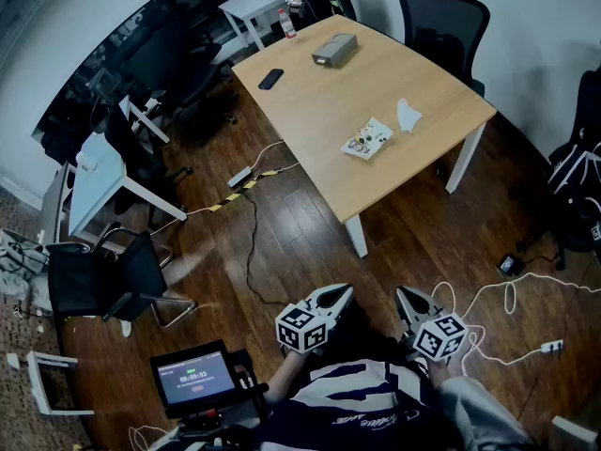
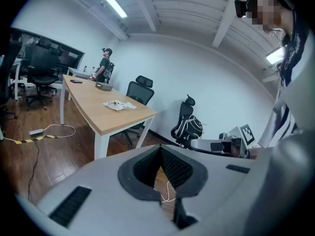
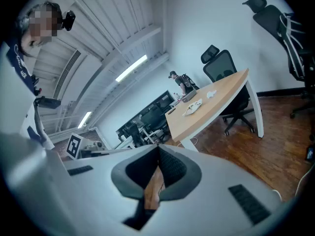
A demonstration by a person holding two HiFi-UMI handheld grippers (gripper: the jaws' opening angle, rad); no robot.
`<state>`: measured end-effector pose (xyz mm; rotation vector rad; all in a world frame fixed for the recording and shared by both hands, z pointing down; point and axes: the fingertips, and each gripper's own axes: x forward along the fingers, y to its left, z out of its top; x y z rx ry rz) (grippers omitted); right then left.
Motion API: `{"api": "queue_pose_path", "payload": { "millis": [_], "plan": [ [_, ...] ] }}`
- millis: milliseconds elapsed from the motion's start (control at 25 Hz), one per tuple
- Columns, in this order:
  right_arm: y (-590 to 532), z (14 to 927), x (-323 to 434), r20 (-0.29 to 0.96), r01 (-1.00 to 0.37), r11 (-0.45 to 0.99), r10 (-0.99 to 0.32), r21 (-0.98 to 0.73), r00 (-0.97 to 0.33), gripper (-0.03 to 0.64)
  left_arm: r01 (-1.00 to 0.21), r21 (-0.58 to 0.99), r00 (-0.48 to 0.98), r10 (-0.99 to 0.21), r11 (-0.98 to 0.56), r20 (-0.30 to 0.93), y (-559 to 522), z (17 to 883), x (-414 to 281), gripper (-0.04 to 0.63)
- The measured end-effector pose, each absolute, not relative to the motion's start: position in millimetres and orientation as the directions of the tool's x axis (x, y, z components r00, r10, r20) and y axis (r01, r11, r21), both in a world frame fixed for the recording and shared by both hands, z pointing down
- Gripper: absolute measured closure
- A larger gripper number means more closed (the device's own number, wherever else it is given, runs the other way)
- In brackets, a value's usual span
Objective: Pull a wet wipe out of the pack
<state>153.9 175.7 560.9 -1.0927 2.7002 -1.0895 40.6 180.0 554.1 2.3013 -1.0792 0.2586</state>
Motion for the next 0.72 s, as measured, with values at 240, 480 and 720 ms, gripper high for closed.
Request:
{"api": "queue_pose_path", "payload": {
  "millis": [240,480,720],
  "plan": [
    [132.2,562.3,156.0,0.19,-0.591,0.514,-0.633,-0.621,-0.75,0.627,-0.761,0.41,0.646,-0.645,-0.502,0.409,144.1,560.5,41.1,0.592],
    [84.2,567.4,165.0,0.229,-0.663,0.463,-0.691,-0.588,-0.685,0.627,-0.71,0.431,0.702,-0.601,-0.556,0.382,74.1,572.2,44.0,0.592],
    [6.8,549.2,167.8,0.252,-0.737,0.383,-0.768,-0.556,-0.589,0.627,-0.649,0.398,0.76,-0.559,-0.648,0.331,-17.7,547.1,31.3,0.592]
  ]
}}
